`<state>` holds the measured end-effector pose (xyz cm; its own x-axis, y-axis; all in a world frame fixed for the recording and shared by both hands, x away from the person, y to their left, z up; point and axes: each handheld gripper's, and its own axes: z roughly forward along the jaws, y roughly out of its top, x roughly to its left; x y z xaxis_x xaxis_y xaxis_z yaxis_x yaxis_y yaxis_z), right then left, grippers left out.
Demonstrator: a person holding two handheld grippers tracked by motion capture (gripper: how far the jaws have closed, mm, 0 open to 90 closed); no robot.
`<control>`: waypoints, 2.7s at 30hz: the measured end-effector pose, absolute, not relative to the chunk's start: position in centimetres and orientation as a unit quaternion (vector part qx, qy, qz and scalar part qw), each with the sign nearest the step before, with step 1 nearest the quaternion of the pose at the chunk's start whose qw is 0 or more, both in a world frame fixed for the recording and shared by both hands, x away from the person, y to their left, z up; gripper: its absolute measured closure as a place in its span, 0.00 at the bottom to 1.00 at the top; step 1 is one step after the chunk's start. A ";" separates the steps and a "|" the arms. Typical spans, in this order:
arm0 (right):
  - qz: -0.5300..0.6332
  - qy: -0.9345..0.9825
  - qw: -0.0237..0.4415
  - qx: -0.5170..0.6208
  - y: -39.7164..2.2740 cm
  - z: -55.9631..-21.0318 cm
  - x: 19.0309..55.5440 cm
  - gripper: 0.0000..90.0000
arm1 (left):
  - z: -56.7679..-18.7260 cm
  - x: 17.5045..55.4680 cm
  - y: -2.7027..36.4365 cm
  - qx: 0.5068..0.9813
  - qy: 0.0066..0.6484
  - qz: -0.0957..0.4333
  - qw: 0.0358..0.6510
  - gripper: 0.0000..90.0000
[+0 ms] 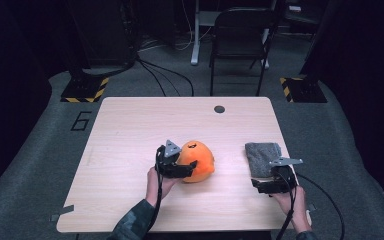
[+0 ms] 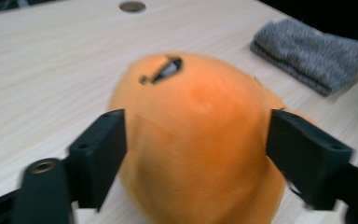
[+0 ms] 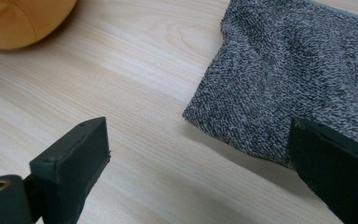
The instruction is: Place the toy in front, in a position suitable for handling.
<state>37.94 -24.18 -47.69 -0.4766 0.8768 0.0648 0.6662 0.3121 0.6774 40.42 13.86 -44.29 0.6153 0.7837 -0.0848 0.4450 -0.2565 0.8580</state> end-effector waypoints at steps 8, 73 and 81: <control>0.343 0.780 0.158 0.498 -23.7 -47.1 37.7 0.06 | -43.5 38.8 19.6 0.750 0.423 0.221 0.457 0.06; 0.382 0.787 0.133 0.466 -4.5 -45.0 42.7 0.14 | -53.0 42.0 26.8 0.773 0.504 0.214 0.319 0.00; 0.373 0.786 0.129 0.476 -4.4 -45.4 42.9 0.22 | -53.0 42.0 26.8 0.773 0.503 0.215 0.320 0.00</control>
<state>42.92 -4.42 -45.41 -0.5141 0.8441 0.1521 0.6515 0.2689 0.7094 41.99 26.82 -52.98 0.4012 0.9159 0.0095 0.6412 -0.2882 0.7112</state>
